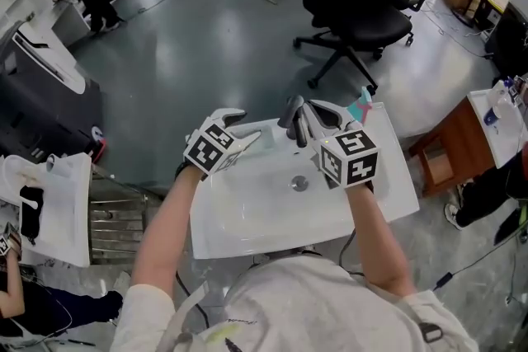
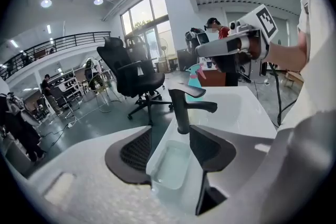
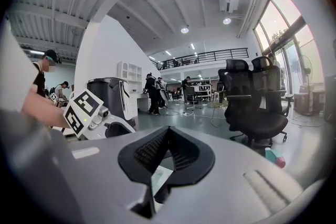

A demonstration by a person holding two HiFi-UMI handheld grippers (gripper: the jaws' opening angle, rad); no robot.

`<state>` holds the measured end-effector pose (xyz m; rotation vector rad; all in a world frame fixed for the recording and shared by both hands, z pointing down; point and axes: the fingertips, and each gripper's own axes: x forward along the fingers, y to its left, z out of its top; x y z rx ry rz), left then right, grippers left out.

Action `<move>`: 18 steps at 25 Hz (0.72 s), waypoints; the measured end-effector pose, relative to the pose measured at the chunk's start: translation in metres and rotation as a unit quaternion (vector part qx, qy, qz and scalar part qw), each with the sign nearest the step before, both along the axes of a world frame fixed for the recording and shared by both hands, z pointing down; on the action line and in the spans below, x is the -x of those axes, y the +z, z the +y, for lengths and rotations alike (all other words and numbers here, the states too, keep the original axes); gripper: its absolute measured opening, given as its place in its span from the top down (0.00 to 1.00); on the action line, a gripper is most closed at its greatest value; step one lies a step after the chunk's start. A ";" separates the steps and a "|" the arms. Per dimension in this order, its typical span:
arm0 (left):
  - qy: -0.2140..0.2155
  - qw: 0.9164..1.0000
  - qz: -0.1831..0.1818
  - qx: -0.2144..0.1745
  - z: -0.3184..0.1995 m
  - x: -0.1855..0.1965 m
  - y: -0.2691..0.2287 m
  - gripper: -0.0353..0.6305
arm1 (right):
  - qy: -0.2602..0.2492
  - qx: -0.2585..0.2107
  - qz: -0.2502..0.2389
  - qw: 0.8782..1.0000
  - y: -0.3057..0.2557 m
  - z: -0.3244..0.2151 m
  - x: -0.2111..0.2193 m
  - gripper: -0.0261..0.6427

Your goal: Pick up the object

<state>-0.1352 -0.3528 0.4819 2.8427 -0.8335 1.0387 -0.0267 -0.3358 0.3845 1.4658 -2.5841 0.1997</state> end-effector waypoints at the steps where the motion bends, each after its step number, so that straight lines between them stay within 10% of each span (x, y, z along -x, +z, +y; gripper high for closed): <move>1: 0.007 1.000 -0.007 0.005 0.001 -0.001 0.006 0.60 | 0.000 0.001 0.001 1.000 0.001 0.001 0.000 0.96; 18: 0.106 0.986 -0.110 0.064 0.017 -0.012 0.074 0.62 | 0.033 0.013 0.003 0.999 0.014 0.008 -0.006 0.96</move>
